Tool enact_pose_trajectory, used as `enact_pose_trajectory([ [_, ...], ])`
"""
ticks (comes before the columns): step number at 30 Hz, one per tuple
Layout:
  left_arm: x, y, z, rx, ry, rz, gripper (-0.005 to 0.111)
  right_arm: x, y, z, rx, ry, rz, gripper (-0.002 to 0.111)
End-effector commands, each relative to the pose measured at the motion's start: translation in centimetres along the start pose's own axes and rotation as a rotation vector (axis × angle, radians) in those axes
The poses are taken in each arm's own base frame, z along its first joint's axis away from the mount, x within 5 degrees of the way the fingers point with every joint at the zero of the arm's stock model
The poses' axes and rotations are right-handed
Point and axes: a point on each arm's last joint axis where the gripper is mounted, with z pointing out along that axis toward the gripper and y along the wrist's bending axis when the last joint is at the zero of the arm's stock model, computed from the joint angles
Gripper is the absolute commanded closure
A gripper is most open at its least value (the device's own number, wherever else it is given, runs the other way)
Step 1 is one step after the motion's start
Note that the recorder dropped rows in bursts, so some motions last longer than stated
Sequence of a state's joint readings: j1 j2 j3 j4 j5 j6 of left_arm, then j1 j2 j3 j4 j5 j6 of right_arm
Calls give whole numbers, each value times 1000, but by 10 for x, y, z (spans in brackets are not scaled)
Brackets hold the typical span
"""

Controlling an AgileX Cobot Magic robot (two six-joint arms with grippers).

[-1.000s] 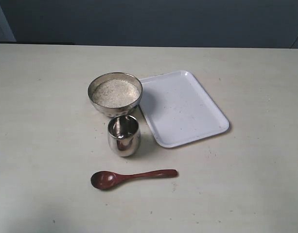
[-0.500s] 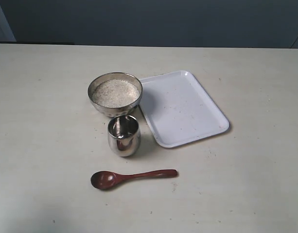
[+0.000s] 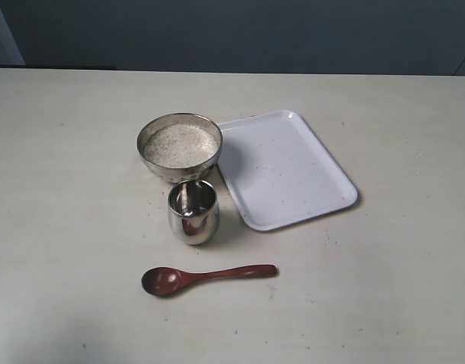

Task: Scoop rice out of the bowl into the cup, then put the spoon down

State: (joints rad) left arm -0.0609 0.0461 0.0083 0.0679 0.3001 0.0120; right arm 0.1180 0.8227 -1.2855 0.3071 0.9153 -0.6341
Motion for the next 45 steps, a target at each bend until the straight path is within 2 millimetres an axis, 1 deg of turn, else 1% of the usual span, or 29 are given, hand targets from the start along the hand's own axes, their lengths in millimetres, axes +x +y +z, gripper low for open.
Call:
enact_pose_trajectory([
  [1, -4, 0, -1, 1, -20, -2, 106, -5, 13, 46, -223, 124, -89, 89],
  [3, -4, 0, -1, 1, -20, -2, 106, -1, 22, 70, -295, 199, -136, 89],
  [6, -4, 0, -1, 1, -20, -2, 106, 7, 46, 112, -408, 326, -239, 89],
  [8, -4, 0, -1, 1, -20, -2, 106, 12, 69, 136, -464, 413, -319, 89],
  [11, -4, 0, -1, 1, -20, -2, 106, 21, 112, 163, -531, 519, -429, 89],
  [15, -4, 0, -1, 1, -20, -2, 106, 36, 170, 190, -633, 611, -565, 89],
  [17, -4, 0, -1, 1, -20, -2, 106, 45, 197, 199, -687, 646, -622, 89],
  [20, -4, 0, -1, 1, -20, -2, 106, 60, 226, 210, -730, 697, -697, 89],
  [23, -4, 0, -1, 1, -20, -2, 106, 74, 241, 224, -726, 739, -774, 84],
  [26, -4, 0, -1, 1, -20, -2, 106, 87, 251, 236, -716, 782, -756, 71],
  [27, -4, 0, -1, 1, -20, -2, 106, 90, 253, 239, -710, 803, -740, 66],
  [29, -4, 0, -1, 1, -20, -2, 106, 97, 259, 243, -720, 833, -721, 58],
  [34, -4, 0, -1, 1, -20, -2, 106, 111, 272, 249, -781, 893, -660, 61],
  [39, -4, 0, -1, 1, -20, -2, 106, 124, 285, 254, -832, 946, -606, 61],
  [45, -4, 0, -1, 1, -20, -2, 106, 136, 293, 259, -847, 986, -609, 61],
])
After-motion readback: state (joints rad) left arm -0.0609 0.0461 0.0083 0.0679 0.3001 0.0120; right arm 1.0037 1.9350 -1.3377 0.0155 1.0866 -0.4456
